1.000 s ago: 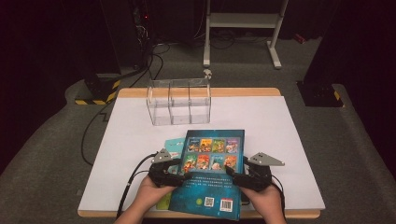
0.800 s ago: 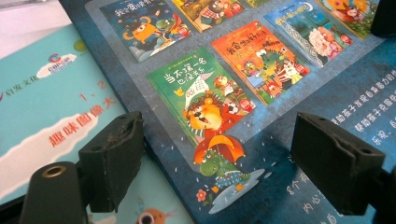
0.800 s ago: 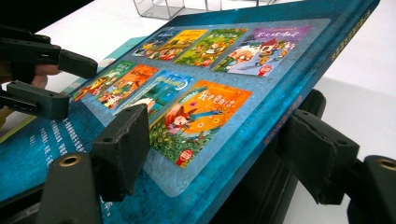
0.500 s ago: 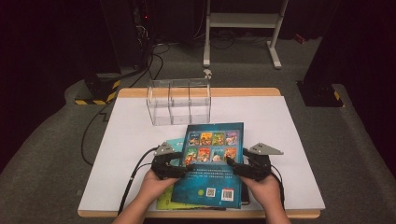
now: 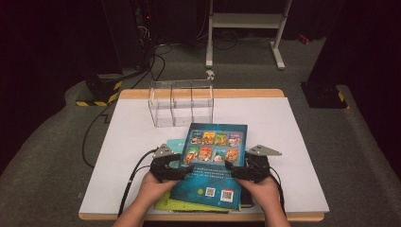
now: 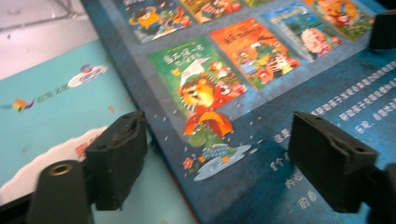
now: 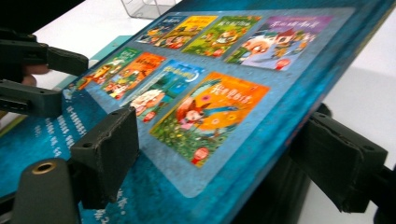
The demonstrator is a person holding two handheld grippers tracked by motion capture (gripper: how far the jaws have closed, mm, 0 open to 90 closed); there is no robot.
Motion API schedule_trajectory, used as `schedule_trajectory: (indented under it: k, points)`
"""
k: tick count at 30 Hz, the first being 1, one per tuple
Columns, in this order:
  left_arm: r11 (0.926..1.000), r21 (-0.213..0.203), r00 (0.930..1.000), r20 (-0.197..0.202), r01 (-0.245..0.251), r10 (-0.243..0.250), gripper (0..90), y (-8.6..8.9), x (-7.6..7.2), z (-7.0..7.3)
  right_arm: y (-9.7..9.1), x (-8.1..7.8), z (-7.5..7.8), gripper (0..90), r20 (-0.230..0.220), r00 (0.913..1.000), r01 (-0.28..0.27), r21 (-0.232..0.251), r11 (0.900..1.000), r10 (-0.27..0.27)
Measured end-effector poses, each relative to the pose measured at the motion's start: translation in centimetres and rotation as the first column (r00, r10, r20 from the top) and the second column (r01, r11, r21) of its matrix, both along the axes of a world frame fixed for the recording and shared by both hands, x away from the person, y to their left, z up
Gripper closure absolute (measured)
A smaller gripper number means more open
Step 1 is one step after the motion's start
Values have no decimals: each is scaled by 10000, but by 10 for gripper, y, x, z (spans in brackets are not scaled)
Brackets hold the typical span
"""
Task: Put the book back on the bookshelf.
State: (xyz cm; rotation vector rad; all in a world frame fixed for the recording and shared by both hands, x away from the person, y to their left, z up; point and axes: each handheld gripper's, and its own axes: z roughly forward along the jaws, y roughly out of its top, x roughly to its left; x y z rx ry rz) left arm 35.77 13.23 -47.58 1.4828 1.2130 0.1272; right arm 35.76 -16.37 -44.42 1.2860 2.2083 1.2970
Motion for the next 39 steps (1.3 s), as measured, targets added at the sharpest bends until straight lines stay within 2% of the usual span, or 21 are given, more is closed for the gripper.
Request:
schedule_trajectory:
  k: [1,2,4,6,9,13,17,21,28,33,39]
  points:
    - [9997,-33,9997,-51,230,-231,214,3,-1,0,2,-2,1,145,-12,10000,-33,122,9999,34]
    - [9996,14,9996,58,283,-283,247,2,-3,1,2,-2,1,147,-7,10000,-40,140,9999,40]
    - [9997,105,9995,224,232,-234,258,1,-5,1,2,-3,1,151,-12,10000,-34,87,10000,34]
    - [9996,149,9994,245,237,-241,261,1,-5,1,2,-3,1,155,-60,10000,-59,120,9999,60]
    - [9999,-41,9996,251,130,-129,265,2,-7,-1,3,0,2,163,-122,9999,18,83,10000,-17]
    - [9999,3,9994,331,111,-111,271,2,-9,0,6,3,1,168,-294,9996,-2,-53,10000,0]
    - [10000,-30,9992,396,72,-71,271,2,-11,-1,5,-1,0,165,-67,9998,163,-47,9999,-164]
    - [10000,-27,9990,444,28,-27,271,1,-12,-1,6,-3,-2,162,-157,9999,74,70,9999,-73]
    - [10000,-71,9994,348,36,-34,271,2,-12,-1,5,-3,-3,178,-204,9998,-30,288,9996,36]
    - [10000,-83,9995,319,40,-38,271,2,-11,-2,6,-2,-1,198,-261,9997,-5,65,10000,7]
    - [10000,-9,9996,261,97,-97,271,3,-11,-2,4,-4,3,265,-231,9995,199,48,9998,-197]
